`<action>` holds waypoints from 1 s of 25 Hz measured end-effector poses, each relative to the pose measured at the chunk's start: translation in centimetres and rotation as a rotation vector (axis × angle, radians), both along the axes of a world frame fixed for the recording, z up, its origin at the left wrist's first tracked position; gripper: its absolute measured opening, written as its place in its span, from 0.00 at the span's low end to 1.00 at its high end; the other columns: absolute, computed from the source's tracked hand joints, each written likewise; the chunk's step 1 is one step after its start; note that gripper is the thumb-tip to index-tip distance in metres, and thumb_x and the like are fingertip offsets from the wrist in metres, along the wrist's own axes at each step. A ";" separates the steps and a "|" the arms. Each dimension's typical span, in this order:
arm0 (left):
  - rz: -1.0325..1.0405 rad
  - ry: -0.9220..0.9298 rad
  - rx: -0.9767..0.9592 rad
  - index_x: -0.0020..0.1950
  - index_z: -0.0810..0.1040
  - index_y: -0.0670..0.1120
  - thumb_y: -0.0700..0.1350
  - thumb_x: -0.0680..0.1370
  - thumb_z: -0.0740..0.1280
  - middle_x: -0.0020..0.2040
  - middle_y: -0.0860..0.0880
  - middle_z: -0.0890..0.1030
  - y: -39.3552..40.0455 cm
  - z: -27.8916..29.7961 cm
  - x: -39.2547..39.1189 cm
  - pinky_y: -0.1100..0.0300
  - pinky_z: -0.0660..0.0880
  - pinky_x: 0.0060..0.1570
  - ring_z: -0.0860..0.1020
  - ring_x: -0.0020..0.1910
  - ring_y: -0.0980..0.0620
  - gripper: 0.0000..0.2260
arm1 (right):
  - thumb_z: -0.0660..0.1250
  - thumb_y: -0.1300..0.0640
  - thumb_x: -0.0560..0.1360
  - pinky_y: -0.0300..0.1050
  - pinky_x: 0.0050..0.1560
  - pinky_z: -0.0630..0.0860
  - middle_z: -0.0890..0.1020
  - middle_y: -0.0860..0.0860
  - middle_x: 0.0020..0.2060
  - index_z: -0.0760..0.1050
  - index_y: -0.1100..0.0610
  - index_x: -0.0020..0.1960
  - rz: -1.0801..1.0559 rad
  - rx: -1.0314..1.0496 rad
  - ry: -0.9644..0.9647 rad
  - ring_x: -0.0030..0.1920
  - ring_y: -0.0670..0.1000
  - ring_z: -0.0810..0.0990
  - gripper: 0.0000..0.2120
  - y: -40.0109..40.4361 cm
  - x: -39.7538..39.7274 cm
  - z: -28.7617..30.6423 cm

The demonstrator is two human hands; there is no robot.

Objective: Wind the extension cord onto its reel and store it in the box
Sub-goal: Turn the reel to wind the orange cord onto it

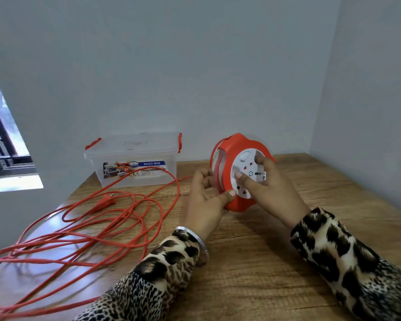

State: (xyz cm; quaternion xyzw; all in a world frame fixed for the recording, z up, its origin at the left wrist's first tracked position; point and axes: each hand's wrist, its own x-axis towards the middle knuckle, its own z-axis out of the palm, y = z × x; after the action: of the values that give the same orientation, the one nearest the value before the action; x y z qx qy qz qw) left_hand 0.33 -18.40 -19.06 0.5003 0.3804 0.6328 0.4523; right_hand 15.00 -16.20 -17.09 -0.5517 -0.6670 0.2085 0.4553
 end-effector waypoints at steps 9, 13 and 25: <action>0.026 0.027 0.040 0.55 0.70 0.54 0.31 0.73 0.71 0.46 0.56 0.84 0.6 -1.1 0.4 0.41 0.80 0.50 0.84 0.49 0.46 0.21 | 0.61 0.60 0.78 0.38 0.29 0.66 0.79 0.53 0.33 0.74 0.62 0.47 0.331 -0.539 0.898 0.28 0.47 0.74 0.05 -0.3 -1.1 0.7; 0.074 -0.007 0.025 0.61 0.72 0.46 0.32 0.74 0.70 0.52 0.46 0.84 0.9 -0.7 0.0 0.37 0.79 0.50 0.83 0.52 0.41 0.18 | 0.64 0.58 0.76 0.39 0.31 0.69 0.83 0.56 0.37 0.79 0.64 0.48 0.358 -0.532 0.738 0.29 0.47 0.78 0.10 -0.2 -0.5 1.1; -0.048 0.186 -0.017 0.66 0.72 0.53 0.41 0.74 0.72 0.79 0.56 0.55 1.8 0.4 -2.6 0.44 0.80 0.55 0.68 0.71 0.46 0.22 | 0.65 0.68 0.71 0.55 0.61 0.71 0.69 0.57 0.67 0.79 0.46 0.60 0.264 0.389 -0.676 0.64 0.57 0.69 0.23 0.7 2.1 0.6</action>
State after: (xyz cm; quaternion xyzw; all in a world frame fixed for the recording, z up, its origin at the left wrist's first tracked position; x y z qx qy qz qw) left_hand -2.25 -16.63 -18.63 0.5619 0.4139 0.5696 0.4342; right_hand 17.06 -15.48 -16.53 -0.4025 -0.8709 -0.0579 0.2760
